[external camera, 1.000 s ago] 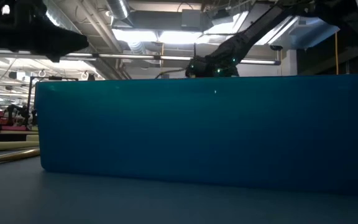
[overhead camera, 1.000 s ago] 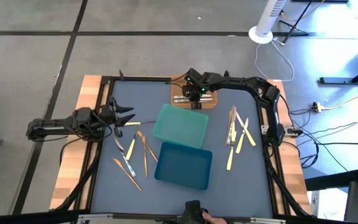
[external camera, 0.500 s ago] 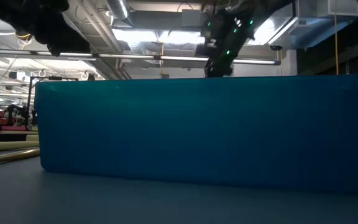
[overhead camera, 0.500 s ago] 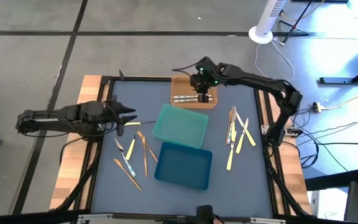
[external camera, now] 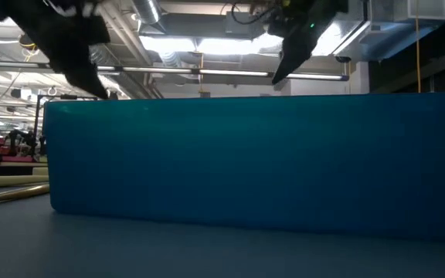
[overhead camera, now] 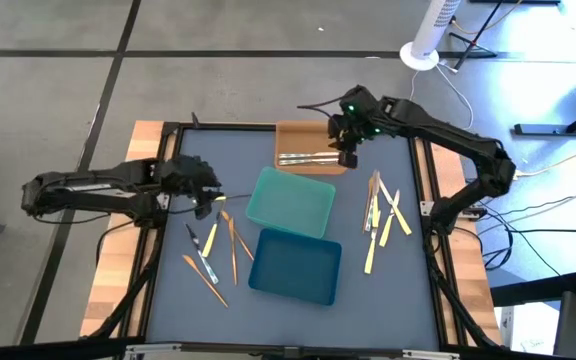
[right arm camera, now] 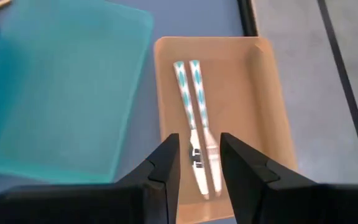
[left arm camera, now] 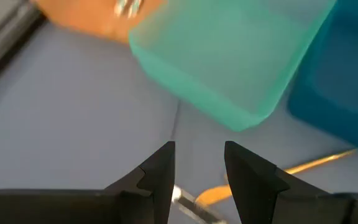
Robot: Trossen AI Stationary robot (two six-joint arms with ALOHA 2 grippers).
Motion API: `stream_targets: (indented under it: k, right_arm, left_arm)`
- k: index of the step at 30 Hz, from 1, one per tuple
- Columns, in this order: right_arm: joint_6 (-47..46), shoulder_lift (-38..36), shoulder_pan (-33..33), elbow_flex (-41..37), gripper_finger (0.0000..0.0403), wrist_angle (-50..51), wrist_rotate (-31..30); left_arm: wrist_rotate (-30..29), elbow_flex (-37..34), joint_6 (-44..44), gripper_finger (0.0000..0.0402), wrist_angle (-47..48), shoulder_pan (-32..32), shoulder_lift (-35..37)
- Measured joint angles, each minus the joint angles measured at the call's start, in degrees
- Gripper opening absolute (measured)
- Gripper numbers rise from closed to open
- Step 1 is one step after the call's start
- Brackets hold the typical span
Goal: Sort silverware by color (type)
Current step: Put the yellow knife into the green bin
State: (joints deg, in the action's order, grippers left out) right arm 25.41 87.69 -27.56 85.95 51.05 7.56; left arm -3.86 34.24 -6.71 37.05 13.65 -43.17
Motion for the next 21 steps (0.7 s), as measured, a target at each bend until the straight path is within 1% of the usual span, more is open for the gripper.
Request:
stream_targets:
  k: [7,13,16,21]
  right_arm:
    - [-2.0,-4.2,7.1,0.0,0.0101,5.1,-0.4]
    - [-4.2,-6.2,13.1,-0.2,0.0101,10.0,-0.4]
    - [-6.1,-8.4,15.1,-3.1,0.0101,9.8,-0.4]
    - [-10.2,-14.1,16.6,-12.6,0.0101,5.1,-0.9]
  left_arm:
    - [6.1,0.0,2.8,0.0133,-0.9,8.9,-8.7]
    - [8.9,0.0,4.7,0.0133,-1.1,13.0,-15.5]
    - [9.0,0.0,5.7,0.0133,-1.1,13.7,-18.4]
    - [9.1,0.0,6.0,0.0133,-1.2,13.8,-22.6]
